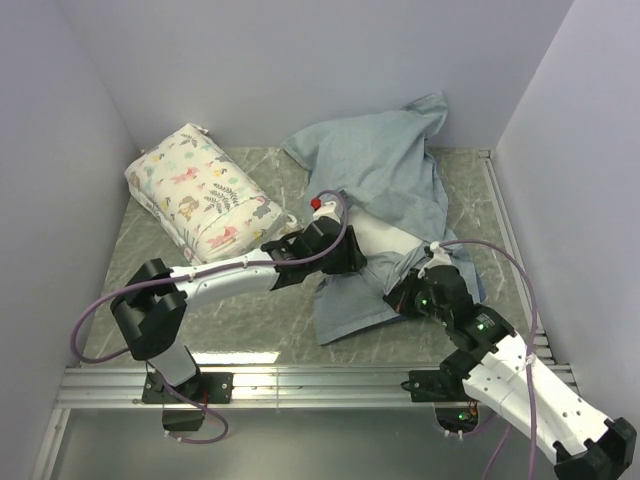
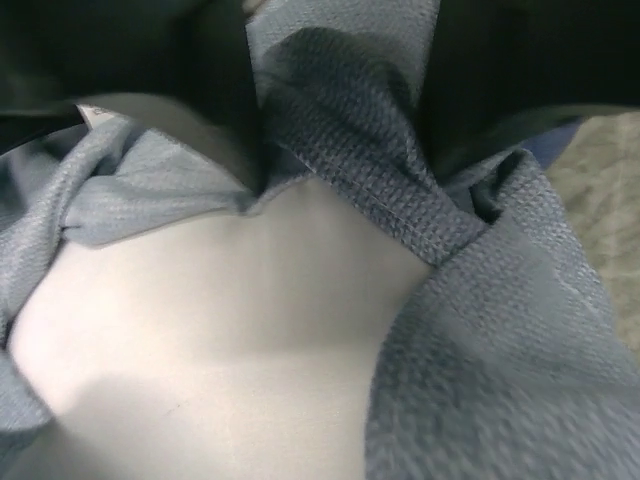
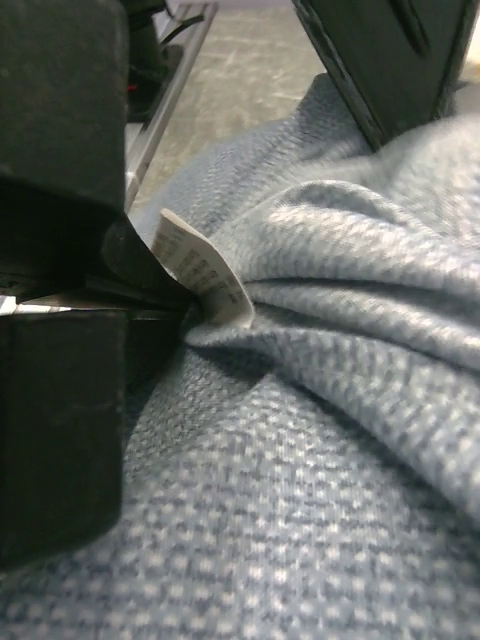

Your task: Remove the pillowcase from the pillow

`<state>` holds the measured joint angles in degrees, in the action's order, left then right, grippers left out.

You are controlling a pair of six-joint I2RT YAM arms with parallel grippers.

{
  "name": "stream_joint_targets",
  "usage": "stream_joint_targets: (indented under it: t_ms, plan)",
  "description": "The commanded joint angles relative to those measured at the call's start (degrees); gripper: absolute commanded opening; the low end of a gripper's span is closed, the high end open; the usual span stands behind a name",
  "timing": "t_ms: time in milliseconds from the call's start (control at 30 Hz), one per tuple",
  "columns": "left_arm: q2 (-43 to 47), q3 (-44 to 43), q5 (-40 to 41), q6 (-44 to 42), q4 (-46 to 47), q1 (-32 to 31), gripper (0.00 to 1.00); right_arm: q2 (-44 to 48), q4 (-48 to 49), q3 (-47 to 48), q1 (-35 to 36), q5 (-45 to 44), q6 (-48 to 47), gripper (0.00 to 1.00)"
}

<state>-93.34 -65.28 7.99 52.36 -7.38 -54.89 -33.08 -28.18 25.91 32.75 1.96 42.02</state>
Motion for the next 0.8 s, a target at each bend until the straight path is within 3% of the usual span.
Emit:
stream_joint_targets:
  t_ms: [0, 100, 133, 200, 233, 333, 567, 767]
  plan:
    - [2.02, 2.6, -1.57, 0.12, 3.42, -0.21, 0.54, -1.2, -3.01, 3.09, 2.75, -3.97, -2.2, 0.0]
    - [3.86, 4.8, -0.96, -0.41, 3.24, -0.39, 0.3, -1.46, -4.59, 6.51, 3.54, -3.54, -3.17, 0.01]
    - [4.82, 5.33, -0.87, -0.85, 3.07, -0.56, 0.26, -1.55, -5.21, 7.83, 3.55, -3.36, -3.43, 0.11]
    - [5.53, 6.56, -0.87, -1.2, 3.24, -0.74, 0.19, -1.72, -5.65, 12.48, 3.9, -3.1, -4.13, 0.22]
    - [5.89, 6.91, -0.96, -1.64, 3.07, -0.74, 0.17, -2.42, -6.0, 14.41, 4.07, -3.1, -4.4, 0.32]
    - [6.5, 8.06, -0.87, -2.17, 3.16, -1.09, 0.15, -6.71, -5.39, 23.02, 4.16, -5.11, -6.51, 0.46]
    - [8.17, 9.11, 0.71, -3.14, 2.72, -1.53, 0.11, -27.19, -6.09, 41.65, 4.51, -7.32, -16.86, 0.58]
    - [9.05, 9.11, 1.94, -3.84, 2.28, -1.53, 0.11, -38.63, -7.32, 44.49, 5.83, -8.8, -19.87, 0.64]
